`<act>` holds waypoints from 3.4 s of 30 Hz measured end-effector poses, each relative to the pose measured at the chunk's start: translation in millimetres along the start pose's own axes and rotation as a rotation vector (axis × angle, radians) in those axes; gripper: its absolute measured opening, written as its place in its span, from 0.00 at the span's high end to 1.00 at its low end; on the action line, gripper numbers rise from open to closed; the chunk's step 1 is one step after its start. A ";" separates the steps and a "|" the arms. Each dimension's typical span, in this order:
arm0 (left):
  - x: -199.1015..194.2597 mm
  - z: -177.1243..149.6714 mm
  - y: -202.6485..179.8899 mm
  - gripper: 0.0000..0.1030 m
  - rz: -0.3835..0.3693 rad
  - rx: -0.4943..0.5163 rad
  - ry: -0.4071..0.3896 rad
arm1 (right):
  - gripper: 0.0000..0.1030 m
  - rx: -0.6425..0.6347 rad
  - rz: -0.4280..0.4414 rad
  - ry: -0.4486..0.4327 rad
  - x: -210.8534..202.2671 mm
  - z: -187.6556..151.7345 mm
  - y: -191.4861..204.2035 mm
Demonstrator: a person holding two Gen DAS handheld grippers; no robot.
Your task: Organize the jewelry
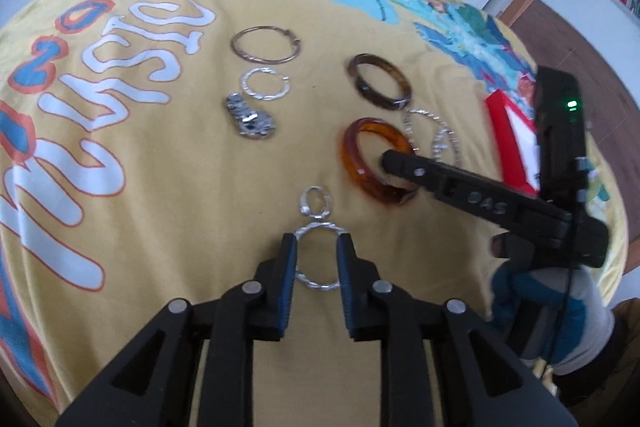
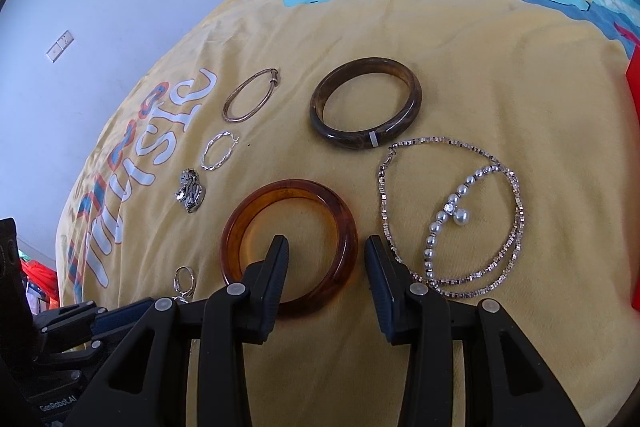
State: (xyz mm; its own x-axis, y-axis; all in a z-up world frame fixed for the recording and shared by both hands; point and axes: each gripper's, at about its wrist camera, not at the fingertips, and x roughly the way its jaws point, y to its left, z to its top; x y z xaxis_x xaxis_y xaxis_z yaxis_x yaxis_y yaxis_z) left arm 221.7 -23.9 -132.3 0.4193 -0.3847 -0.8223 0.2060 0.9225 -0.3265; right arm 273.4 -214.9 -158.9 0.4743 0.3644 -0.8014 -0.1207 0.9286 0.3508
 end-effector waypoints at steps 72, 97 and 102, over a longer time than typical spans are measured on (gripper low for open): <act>-57.2 -17.3 -243.2 0.96 0.116 0.425 -0.138 | 0.90 0.185 -0.304 -0.300 -260.3 -94.1 -145.3; 103.2 57.4 -366.2 0.96 0.065 0.639 -0.120 | 0.90 0.131 -0.439 -0.267 -207.7 -1.0 -289.8; 120.5 56.8 -360.9 0.96 0.075 0.635 -0.097 | 0.90 0.089 -0.444 -0.225 -190.8 6.3 -291.7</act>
State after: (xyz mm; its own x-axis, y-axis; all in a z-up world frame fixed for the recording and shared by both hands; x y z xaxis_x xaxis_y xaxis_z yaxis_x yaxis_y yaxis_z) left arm 248.1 -405.0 -87.1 0.5248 -0.3482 -0.7768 0.6435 0.7596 0.0943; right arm 223.7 -555.7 -105.3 0.6407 -0.0978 -0.7616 0.2055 0.9775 0.0474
